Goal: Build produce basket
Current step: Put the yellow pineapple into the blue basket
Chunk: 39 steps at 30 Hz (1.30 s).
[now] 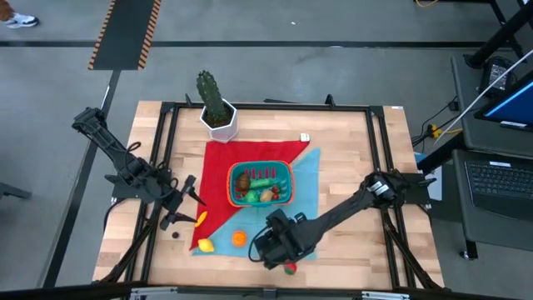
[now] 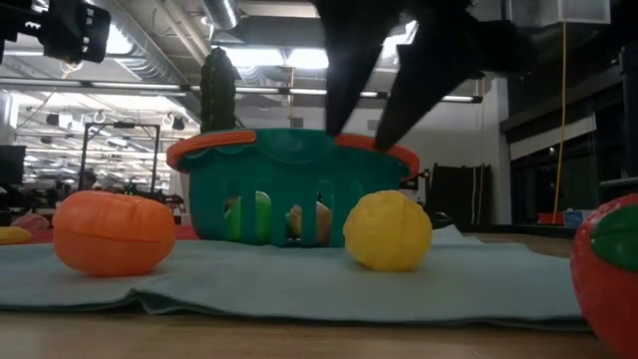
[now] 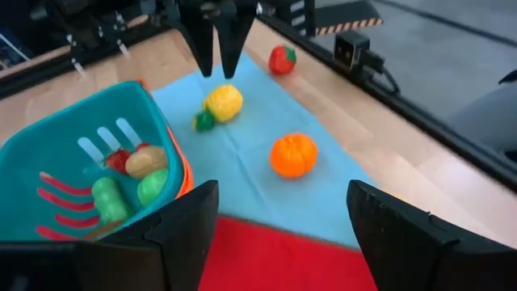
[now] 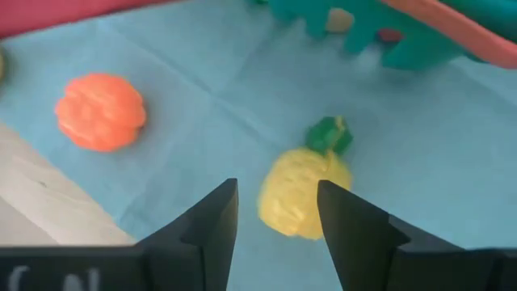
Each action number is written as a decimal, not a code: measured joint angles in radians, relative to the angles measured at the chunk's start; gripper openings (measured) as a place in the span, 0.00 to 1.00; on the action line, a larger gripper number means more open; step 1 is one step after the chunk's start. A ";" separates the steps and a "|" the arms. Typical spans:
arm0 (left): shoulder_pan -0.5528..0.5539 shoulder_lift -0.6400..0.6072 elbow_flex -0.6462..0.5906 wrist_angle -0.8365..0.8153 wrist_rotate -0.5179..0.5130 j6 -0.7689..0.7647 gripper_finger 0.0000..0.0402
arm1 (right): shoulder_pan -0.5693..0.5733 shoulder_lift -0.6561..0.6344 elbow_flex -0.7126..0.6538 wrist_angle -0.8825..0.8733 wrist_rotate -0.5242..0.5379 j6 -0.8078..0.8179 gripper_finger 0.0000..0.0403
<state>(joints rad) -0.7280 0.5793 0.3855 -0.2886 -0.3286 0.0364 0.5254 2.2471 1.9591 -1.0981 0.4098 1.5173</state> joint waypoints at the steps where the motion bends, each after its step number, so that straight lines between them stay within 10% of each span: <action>1: 0.000 0.000 0.000 -0.011 0.000 0.000 0.66 | -0.004 0.000 0.000 0.013 -0.001 -0.001 0.43; 39: 0.000 0.000 0.000 -0.033 0.000 -0.004 0.66 | -0.013 0.000 0.000 0.086 -0.004 -0.021 0.43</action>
<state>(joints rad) -0.7280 0.5793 0.3859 -0.3218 -0.3283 0.0326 0.5129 2.2475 1.9591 -1.0122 0.4057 1.4965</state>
